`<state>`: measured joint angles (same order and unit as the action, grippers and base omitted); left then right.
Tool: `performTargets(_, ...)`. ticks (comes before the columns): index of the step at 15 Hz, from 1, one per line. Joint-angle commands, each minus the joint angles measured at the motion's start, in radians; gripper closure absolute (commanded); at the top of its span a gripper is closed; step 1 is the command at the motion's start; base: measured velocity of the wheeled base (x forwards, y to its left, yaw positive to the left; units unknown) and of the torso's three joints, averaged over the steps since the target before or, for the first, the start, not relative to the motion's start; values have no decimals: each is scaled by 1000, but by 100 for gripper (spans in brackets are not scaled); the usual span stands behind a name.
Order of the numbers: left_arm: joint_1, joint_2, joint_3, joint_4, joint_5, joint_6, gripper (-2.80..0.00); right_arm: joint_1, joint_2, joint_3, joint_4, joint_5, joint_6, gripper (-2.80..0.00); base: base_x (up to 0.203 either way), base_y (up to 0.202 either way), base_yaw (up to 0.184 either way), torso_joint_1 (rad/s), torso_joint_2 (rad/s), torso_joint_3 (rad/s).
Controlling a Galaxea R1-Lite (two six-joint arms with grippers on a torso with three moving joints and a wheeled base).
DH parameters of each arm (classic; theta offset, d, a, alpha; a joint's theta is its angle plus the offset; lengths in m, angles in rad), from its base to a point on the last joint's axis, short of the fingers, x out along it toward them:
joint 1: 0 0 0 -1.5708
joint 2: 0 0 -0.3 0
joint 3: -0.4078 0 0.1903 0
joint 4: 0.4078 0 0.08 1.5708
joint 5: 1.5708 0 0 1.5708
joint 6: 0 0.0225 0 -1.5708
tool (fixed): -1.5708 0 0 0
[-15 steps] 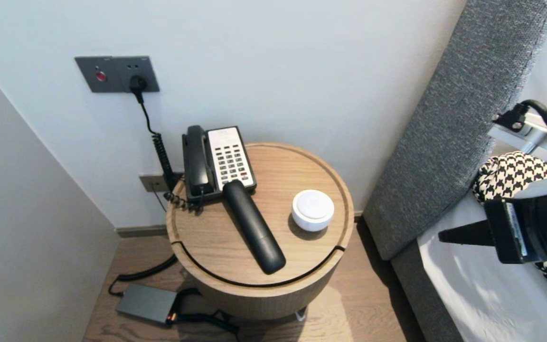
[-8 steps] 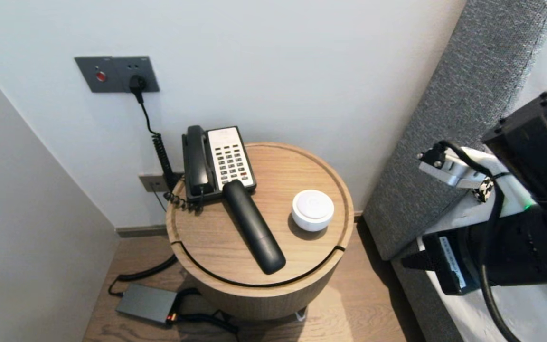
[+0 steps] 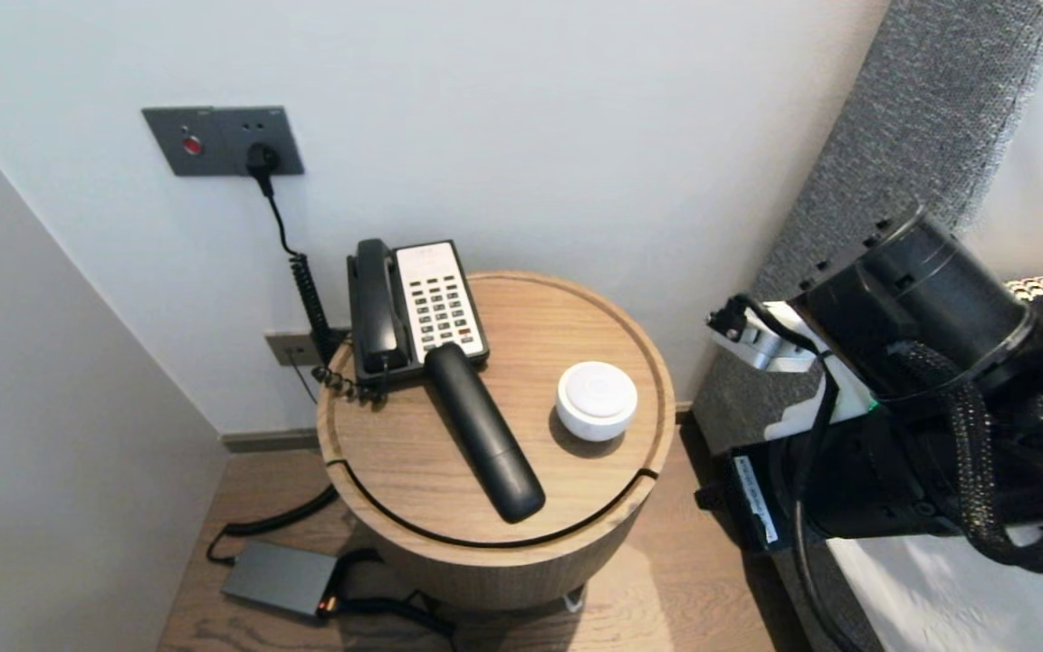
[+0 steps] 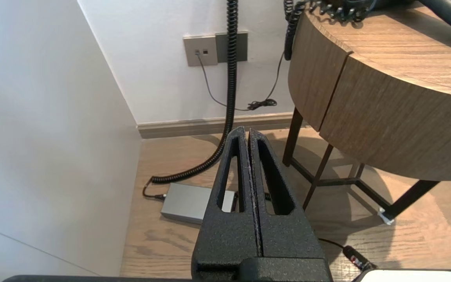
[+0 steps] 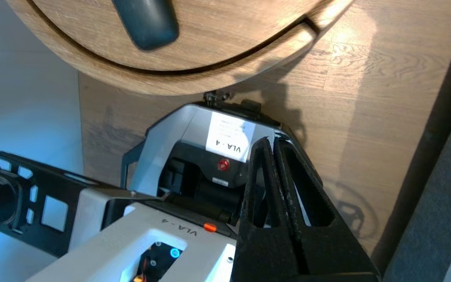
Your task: Open the nightstand drawer
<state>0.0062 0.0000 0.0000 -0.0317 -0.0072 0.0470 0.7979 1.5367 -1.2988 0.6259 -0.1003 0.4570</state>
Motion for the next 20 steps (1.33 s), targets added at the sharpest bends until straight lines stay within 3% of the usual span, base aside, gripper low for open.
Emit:
performTargets(1, 1, -2, 12, -1, 0, 1, 0, 33, 51, 20, -36, -19, 3, 0, 0, 0, 0, 0, 0, 0)
performTargets(4, 1, -2, 12, -1, 0, 1, 0, 78, 96, 79, -146, -174, 0, 0, 0, 0, 0, 0, 0, 0)
performTargets(20, 0, -2, 12, -1, 0, 1, 0, 83, 270, 96, -357, -199, 0, 0, 0, 0, 0, 0, 0, 0)
